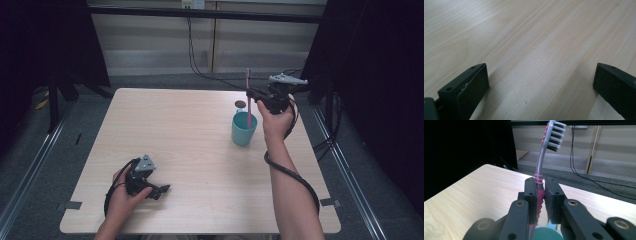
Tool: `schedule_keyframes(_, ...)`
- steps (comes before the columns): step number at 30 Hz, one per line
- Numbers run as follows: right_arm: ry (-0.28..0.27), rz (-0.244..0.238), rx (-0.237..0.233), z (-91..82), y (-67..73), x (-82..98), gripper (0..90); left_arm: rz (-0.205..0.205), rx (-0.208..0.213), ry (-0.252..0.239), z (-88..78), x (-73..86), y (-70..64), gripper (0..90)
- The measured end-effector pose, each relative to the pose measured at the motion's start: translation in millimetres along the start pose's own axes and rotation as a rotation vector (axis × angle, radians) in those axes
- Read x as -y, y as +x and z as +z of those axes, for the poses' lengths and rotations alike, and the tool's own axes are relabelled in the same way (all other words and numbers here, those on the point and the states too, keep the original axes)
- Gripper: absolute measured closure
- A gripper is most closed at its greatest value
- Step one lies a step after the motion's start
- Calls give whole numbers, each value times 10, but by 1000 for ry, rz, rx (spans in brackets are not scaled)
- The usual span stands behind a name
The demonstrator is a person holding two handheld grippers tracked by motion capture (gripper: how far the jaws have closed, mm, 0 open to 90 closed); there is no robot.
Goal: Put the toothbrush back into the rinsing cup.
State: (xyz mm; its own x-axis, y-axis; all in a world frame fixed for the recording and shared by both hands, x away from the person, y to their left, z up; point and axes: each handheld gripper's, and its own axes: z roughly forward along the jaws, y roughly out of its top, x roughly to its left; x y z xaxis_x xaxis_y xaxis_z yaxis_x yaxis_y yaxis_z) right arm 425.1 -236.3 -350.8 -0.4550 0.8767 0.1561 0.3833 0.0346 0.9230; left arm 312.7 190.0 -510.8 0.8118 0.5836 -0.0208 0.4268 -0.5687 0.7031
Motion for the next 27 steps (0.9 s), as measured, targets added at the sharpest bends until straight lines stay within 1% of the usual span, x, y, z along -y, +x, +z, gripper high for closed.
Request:
schedule_keyframes(4, 1, -8, 10, 13, -11, 23, 808, 0, 0, 0, 0, 0, 0, 0)
schedule_keyframes(10, 3, -9, 8, 46, -29, 46, 808, 0, 0, 0, 0, 0, 0, 0)
schedule_keyframes(20, 11, 1, 21, 111, -86, 101, 808, 0, 0, 0, 0, 0, 0, 0)
schedule_keyframes(27, 28, -6, 30, 178, -107, 154, 808, 0, 0, 0, 0, 0, 0, 0)
